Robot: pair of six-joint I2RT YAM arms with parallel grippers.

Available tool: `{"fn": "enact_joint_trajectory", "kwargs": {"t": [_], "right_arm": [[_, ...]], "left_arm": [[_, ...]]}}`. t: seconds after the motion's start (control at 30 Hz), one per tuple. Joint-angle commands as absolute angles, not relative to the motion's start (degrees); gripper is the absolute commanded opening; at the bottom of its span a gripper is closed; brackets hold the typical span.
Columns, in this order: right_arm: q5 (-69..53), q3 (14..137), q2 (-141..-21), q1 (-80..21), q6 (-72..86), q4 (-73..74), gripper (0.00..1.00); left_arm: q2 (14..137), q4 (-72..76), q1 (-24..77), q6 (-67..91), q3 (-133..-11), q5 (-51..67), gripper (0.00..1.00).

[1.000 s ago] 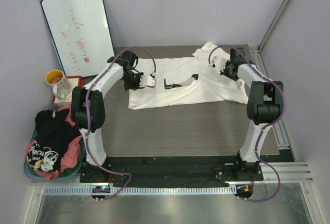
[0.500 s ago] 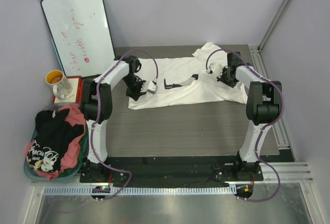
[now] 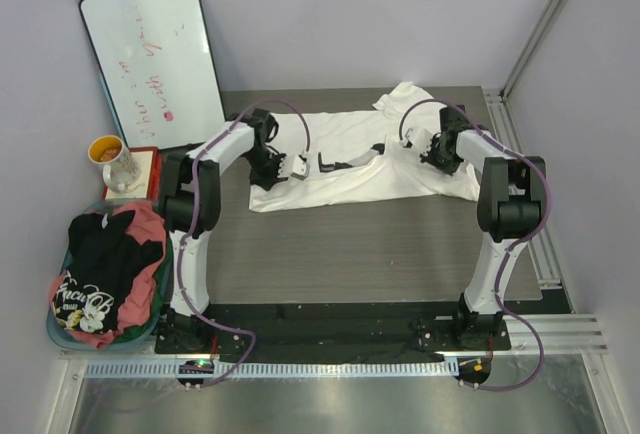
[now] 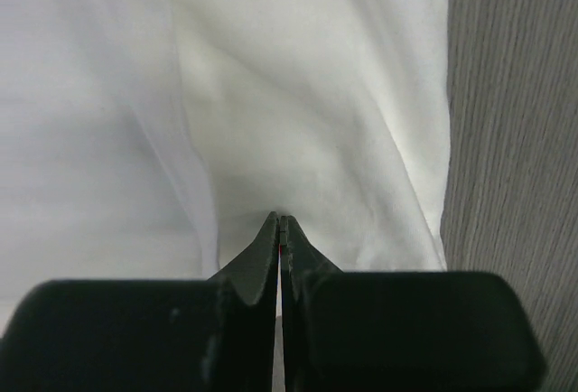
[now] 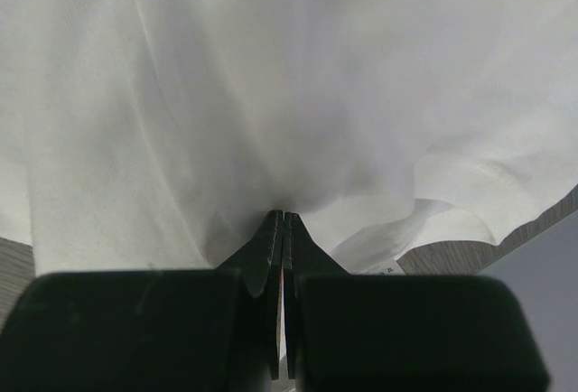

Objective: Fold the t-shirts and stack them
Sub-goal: Fold the flattened tshirt in 1/3 of the way

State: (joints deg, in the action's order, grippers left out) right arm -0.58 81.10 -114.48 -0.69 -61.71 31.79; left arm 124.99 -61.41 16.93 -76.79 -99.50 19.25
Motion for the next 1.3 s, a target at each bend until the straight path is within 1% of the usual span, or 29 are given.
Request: {"fn": "enact_joint_trajectory", "kwargs": {"t": [0.0,0.1,0.2,0.23,0.43,0.6,0.7,0.8,0.93,0.97,1.07,1.27], "right_arm": [[-0.5,80.8,-114.8,-0.8,-61.1,31.7,0.03],[-0.3,80.1,-115.0,-0.8,-61.7,31.7,0.03],[0.0,79.1,-115.1,-0.7,-62.8,31.6,0.03],[1.8,79.0,-115.1,-0.7,-63.0,31.5,0.03],[2.0,79.4,-116.1,-0.7,-63.1,31.2,0.03],[2.6,79.9,-116.7,-0.7,-63.1,31.1,0.03],[3.2,79.7,-116.9,-0.8,-63.3,31.0,0.03],[3.5,79.3,-116.9,-0.7,-63.6,30.9,0.03],[5.7,78.0,-117.2,-0.8,-64.5,29.4,0.01],[6.2,76.9,-117.1,0.8,-65.6,28.1,0.01],[8.3,75.0,-116.5,1.2,-67.3,25.4,0.01],[11.5,73.7,-115.8,1.9,-69.7,18.7,0.01]], "left_arm": [[121.1,-58.4,17.0,-76.0,-99.1,19.6,0.0],[120.8,-56.7,16.7,-75.0,-99.0,19.2,0.0],[119.7,-52.7,16.4,-73.0,-98.0,18.7,0.0],[119.4,-50.1,16.3,-72.6,-96.9,18.5,0.0],[120.0,-42.4,16.3,-70.9,-92.3,14.0,0.0],[119.8,-31.8,16.6,-68.6,-88.3,8.3,0.0],[118.5,-26.4,16.4,-68.5,-85.6,7.1,0.0],[117.7,-26.0,16.5,-68.6,-85.2,7.6,0.0],[117.2,-29.8,16.5,-71.1,-85.1,9.0,0.0],[117.2,-30.9,16.5,-72.0,-85.2,9.1,0.0],[116.7,-34.9,16.3,-74.7,-84.7,9.3,0.0],[114.8,-36.6,16.2,-78.0,-80.9,8.5,0.0]]}}
